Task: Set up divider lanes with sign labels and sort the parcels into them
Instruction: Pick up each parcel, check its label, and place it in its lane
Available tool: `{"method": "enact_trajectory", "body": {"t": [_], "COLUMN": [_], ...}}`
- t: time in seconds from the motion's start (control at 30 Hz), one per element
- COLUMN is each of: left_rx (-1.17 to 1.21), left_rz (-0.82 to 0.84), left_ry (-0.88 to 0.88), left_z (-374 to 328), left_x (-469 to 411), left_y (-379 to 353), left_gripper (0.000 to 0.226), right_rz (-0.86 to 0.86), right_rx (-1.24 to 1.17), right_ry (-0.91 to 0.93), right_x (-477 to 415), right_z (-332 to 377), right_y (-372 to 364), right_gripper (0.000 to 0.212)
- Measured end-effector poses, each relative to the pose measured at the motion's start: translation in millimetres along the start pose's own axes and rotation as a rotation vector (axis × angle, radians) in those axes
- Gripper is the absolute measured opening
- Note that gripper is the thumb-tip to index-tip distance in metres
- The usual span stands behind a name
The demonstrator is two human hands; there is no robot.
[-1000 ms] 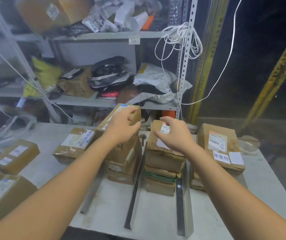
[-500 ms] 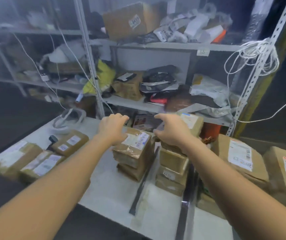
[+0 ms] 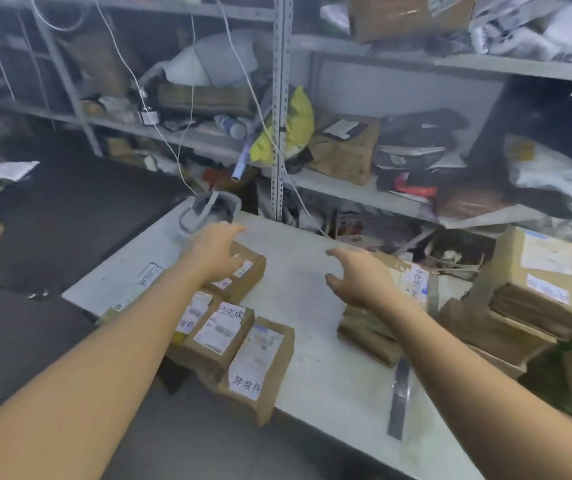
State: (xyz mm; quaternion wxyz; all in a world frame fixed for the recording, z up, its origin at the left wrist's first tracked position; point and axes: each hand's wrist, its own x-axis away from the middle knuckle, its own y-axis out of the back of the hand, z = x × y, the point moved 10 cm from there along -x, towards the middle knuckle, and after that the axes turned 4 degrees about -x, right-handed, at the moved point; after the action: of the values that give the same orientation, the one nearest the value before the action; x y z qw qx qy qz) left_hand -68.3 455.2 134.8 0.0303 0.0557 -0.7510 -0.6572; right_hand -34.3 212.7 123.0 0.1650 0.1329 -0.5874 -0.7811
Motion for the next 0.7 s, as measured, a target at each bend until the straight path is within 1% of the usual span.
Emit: {"method": "enact_trajectory", "body": {"t": [0.07, 0.17, 0.3, 0.37, 0.47, 0.6, 0.7], "left_rx": [0.040, 0.060, 0.155, 0.189, 0.143, 0.165, 0.287], "left_rz": [-0.011, 0.018, 0.100, 0.130, 0.173, 0.251, 0.312], "left_ry": [0.027, 0.060, 0.087, 0.114, 0.110, 0.112, 0.139], "left_z": [28.7, 62.5, 97.5, 113.4, 127.8, 147.0, 165.9], "left_x": [-8.7, -25.7, -60.4, -82.1, -111.8, -145.3, -160.0], "left_y": [-7.8, -25.1, -46.4, -57.1, -76.9, -119.0, -156.6], "left_gripper": [0.060, 0.059, 0.070, 0.072, 0.066, 0.064, 0.067], "right_rz": [0.022, 0.057, 0.090, 0.120, 0.166, 0.212, 0.240], "right_rx": [-0.001, -0.044, -0.147, -0.228, -0.291, -0.353, -0.388], "right_ry": [-0.003, -0.009, -0.006, -0.023, -0.041, -0.132, -0.185], "right_x": [-19.5, -51.4, -107.6, -136.7, -169.0, -191.9, -198.3], "right_z": [13.6, 30.2, 46.9, 52.6, 60.5, 59.3, 61.4], "right_y": [-16.9, -48.4, -90.6, -110.6, -140.4, -177.0, -202.3], "right_gripper": [0.053, 0.052, 0.052, 0.052, 0.052, 0.051, 0.048]}}
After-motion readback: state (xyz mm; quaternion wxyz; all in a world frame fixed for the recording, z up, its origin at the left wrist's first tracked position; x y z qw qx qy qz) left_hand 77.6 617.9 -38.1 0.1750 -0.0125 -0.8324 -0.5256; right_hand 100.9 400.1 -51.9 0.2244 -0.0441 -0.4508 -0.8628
